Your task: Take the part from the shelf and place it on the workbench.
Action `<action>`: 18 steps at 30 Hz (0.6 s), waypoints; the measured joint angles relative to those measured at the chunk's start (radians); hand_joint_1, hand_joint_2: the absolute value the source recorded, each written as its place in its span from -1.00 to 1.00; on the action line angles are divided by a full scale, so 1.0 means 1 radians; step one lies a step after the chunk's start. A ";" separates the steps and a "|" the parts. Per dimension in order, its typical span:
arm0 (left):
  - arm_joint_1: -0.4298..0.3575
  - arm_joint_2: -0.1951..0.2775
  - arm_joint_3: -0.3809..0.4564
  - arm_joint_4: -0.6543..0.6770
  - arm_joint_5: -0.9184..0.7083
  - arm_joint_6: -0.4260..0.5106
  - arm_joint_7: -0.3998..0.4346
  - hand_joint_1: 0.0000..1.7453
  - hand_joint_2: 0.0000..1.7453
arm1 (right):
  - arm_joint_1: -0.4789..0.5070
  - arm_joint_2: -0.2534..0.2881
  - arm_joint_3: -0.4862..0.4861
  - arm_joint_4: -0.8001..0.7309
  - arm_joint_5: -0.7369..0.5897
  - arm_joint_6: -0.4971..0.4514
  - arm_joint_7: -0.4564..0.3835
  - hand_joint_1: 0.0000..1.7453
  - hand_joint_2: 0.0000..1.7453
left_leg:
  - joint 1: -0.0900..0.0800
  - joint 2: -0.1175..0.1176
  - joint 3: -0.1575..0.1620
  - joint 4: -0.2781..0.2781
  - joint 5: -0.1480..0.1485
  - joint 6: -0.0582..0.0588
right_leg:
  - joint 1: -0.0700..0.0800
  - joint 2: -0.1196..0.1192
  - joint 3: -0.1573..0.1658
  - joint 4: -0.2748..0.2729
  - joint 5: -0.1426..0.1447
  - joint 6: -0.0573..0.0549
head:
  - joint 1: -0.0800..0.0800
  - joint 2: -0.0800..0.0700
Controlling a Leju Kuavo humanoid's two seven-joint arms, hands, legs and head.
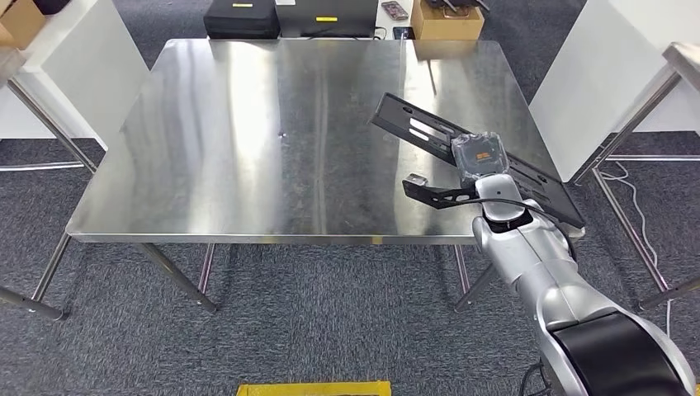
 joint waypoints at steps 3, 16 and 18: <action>-0.001 0.001 0.005 0.000 0.004 0.003 0.005 -1.00 -1.00 | 0.000 0.014 0.001 -0.001 0.000 -0.017 -0.016 1.00 1.00 | -0.001 0.001 0.004 0.005 -0.014 -0.007 | 0.000 0.000 0.010 -0.007 0.019 -0.028 | -0.001 0.000; -0.003 0.002 0.011 0.000 0.004 0.003 0.006 -1.00 -1.00 | 0.000 0.032 0.001 -0.001 0.000 -0.026 -0.021 1.00 1.00 | 0.004 0.016 0.013 -0.008 -0.021 -0.006 | 0.005 0.010 0.010 -0.008 0.016 -0.042 | -0.002 0.000; -0.003 0.001 0.012 0.000 0.004 0.004 0.006 -1.00 -1.00 | -0.002 0.033 0.001 -0.001 0.000 -0.032 -0.031 1.00 1.00 | 0.004 0.016 0.014 -0.008 -0.019 -0.009 | 0.005 0.010 0.011 -0.008 0.017 -0.045 | -0.001 0.000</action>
